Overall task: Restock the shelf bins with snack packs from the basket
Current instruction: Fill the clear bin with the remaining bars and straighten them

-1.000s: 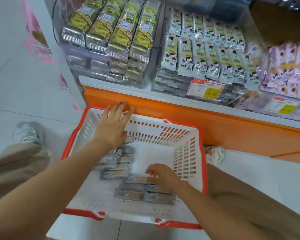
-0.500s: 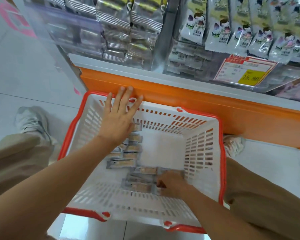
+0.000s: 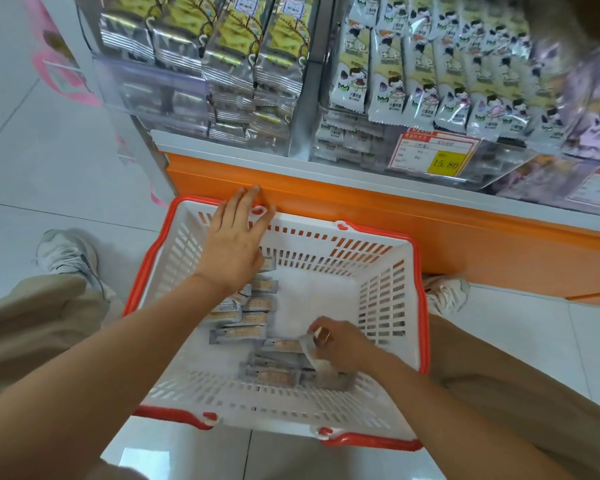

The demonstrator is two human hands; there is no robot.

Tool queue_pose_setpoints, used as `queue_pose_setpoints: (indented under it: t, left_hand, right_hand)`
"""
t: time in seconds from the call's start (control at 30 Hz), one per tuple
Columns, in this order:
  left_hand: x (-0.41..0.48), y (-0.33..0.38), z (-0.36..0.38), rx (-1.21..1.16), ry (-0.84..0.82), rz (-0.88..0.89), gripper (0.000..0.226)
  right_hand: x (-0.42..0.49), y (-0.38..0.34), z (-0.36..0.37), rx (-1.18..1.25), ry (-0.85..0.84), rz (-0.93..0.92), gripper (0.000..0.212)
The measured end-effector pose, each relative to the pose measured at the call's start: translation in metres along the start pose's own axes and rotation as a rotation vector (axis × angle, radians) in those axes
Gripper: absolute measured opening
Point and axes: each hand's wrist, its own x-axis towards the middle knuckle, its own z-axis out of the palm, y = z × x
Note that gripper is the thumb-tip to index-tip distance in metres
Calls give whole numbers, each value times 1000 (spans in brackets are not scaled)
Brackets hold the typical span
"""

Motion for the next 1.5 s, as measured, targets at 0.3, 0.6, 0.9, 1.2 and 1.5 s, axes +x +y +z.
queue_pose_setpoints:
  t: [0.3, 0.6, 0.9, 1.2, 1.5]
  left_hand:
    - [-10, 34, -44, -504, -352, -189, 40]
    - [-13, 72, -93, -1584, -293, -461, 35]
    - [-16, 83, -134, -1626, -156, -323, 24]
    - [2, 103, -170, -1077, 428, 9, 43]
    - [53, 86, -153, -76, 536, 265, 61]
  right_hand:
    - [-53, -61, -78, 714, 491, -364, 27]
    - [-112, -95, -110, 530, 610, -616, 31]
    - [-149, -103, -126, 278, 764, -564, 26]
    - [-176, -115, -183, 268, 1173, -523, 29]
    - [-154, -107, -306, 183, 1414, -226, 26]
